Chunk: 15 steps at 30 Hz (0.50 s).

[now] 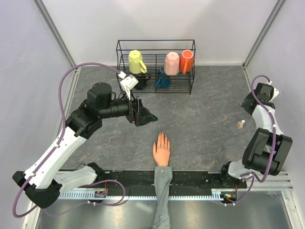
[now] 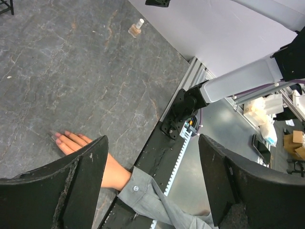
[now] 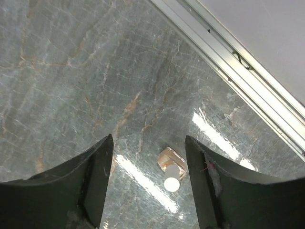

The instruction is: Paint the nails

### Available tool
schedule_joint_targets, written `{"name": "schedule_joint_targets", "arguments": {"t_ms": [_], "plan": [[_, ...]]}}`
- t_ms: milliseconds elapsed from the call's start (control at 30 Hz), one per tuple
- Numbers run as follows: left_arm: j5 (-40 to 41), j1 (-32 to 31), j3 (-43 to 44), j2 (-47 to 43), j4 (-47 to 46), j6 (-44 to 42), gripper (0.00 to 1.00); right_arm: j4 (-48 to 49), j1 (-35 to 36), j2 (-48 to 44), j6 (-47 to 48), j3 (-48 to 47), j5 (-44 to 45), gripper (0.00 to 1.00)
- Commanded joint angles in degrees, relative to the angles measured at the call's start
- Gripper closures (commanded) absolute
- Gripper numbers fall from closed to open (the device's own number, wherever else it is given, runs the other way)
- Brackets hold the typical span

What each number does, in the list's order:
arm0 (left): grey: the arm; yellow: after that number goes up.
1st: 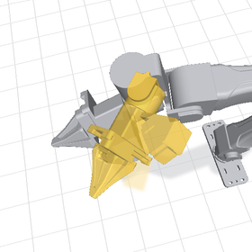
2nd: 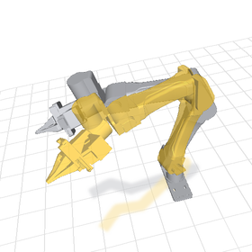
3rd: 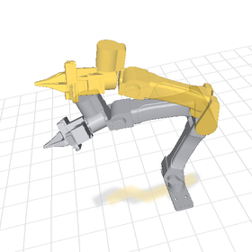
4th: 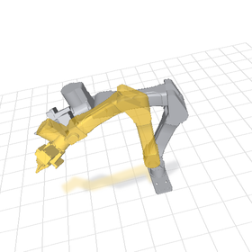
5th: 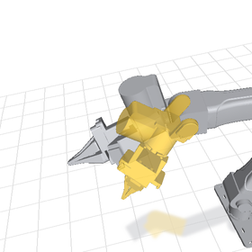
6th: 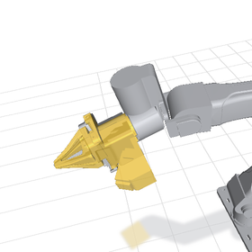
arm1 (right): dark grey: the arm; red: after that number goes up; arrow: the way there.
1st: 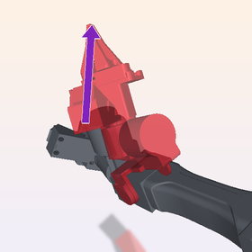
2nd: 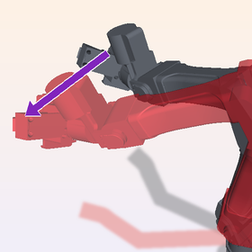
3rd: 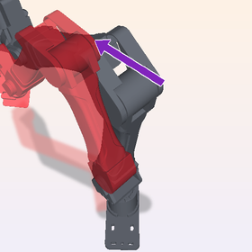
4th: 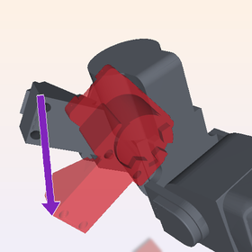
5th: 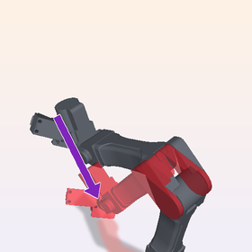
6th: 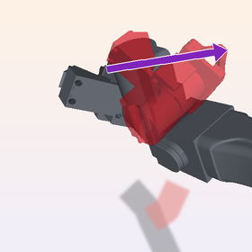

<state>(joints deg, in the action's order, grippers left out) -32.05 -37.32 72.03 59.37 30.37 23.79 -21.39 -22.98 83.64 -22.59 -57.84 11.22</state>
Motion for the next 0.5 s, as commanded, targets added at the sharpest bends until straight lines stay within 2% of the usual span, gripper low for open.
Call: {"name": "schedule_joint_targets", "arguments": {"t_ms": [0, 467], "plan": [[1.91, -1.17, 0.65, 0.39, -0.93, 1.7, 0.18, 2.32, 0.22, 0.12, 0.0, 1.5, 0.38, 0.32], [1.38, -1.97, -0.13, 0.22, -0.93, 1.26, 0.19, -0.41, 5.76, 0.21, 1.58, 5.02, 8.9, 0.33]]}}
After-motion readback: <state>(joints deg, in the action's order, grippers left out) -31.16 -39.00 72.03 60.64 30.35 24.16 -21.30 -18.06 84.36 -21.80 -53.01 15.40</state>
